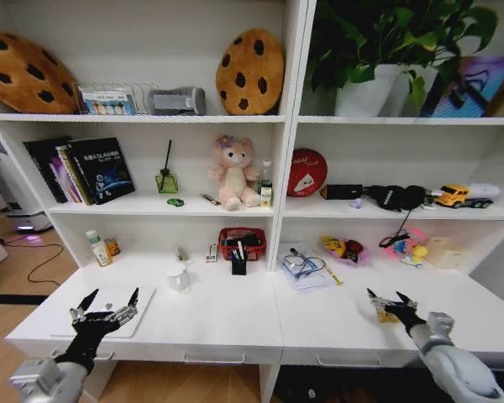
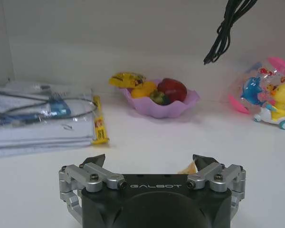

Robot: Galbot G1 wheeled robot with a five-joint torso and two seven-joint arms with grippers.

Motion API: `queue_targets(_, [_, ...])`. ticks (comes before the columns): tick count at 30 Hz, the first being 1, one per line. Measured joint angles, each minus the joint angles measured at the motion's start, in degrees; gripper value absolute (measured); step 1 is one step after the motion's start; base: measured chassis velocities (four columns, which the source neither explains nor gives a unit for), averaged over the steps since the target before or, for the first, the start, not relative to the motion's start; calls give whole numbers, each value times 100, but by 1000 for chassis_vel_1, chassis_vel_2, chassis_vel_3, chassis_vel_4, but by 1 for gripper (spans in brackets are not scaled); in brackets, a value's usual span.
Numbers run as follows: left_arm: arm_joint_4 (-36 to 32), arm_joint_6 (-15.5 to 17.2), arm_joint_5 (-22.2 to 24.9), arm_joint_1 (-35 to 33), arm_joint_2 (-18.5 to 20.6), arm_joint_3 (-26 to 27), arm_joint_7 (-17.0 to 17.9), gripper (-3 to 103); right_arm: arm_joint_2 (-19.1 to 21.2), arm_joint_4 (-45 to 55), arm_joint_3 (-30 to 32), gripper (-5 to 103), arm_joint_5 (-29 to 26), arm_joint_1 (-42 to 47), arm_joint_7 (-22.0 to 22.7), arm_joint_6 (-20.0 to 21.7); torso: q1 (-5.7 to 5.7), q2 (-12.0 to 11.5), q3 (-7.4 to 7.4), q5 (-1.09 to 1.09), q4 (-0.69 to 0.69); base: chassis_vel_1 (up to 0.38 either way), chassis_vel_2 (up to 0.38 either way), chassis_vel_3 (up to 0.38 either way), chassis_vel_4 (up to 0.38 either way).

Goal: Organize the objects on the table.

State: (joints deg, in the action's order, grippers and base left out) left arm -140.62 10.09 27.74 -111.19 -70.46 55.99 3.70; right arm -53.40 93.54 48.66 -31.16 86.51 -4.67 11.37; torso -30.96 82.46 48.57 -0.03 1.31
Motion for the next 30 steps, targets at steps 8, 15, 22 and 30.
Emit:
queue_targets(8, [0,0,0,0,0,-1,0,100,-59,-427,44,98,130,-52,124,-107,1,1,-1,3,3,0,0,0,0])
queue_targets(15, [0,0,0,-1,0,-1,0,100,-75,-564,30,82,55,-161,108,-202,1,1,0,3,1,0,0,0,0])
queue_targets(22, [0,0,0,0,0,-1,0,100,-87,-575,26,48,-7,-158,22,-216,1,1,0,3,1,0,0,0,0])
queue_targets(30, [0,0,0,0,0,-1,-1,100,-67,-539,61,21,-87,-199,-25,-224,1,1,-1,3,2,0,0,0,0])
